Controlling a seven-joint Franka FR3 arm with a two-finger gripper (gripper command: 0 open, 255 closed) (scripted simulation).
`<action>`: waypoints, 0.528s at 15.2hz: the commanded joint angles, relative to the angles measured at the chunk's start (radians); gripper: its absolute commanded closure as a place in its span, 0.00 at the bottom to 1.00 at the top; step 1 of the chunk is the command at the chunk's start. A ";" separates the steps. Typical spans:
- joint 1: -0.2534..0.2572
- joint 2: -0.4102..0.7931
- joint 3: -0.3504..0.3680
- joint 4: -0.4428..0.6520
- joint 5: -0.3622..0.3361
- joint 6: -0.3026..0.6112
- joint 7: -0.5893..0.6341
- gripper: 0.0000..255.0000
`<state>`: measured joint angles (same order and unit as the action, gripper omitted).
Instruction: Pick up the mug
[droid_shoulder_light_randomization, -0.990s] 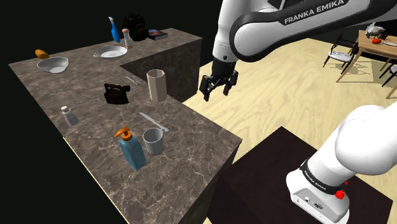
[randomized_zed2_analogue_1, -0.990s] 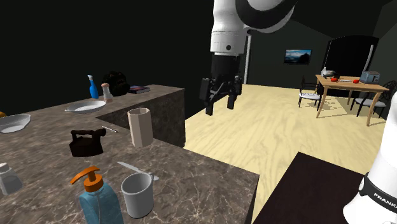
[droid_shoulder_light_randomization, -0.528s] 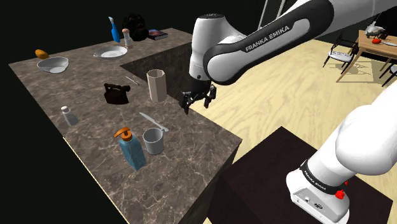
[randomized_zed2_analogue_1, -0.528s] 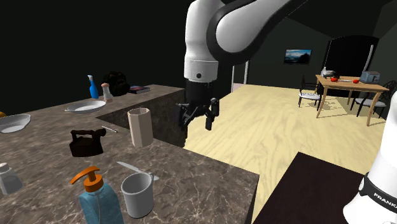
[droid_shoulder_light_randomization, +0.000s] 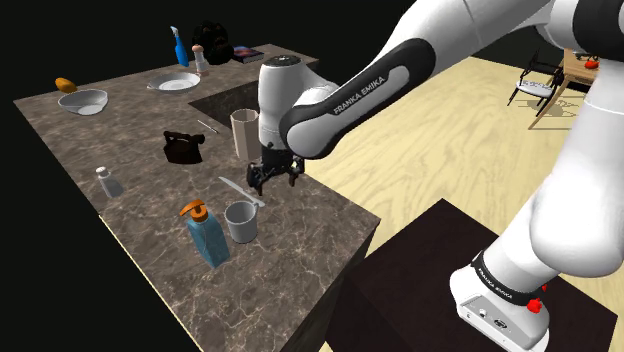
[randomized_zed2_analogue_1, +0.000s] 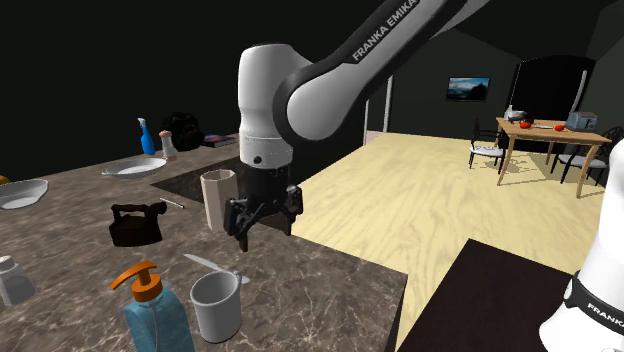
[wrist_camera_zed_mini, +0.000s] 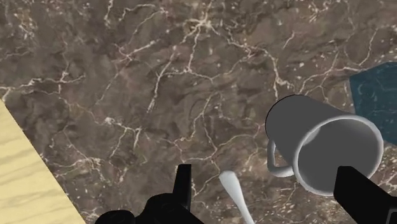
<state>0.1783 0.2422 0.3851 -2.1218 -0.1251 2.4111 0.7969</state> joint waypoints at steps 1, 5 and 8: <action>0.027 0.080 -0.010 0.060 -0.042 0.015 0.047 0.00; 0.091 0.236 -0.039 0.205 -0.105 0.020 0.119 0.00; 0.105 0.274 -0.051 0.223 -0.119 0.039 0.132 0.00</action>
<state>0.2778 0.4998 0.3391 -1.9072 -0.2375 2.4424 0.9226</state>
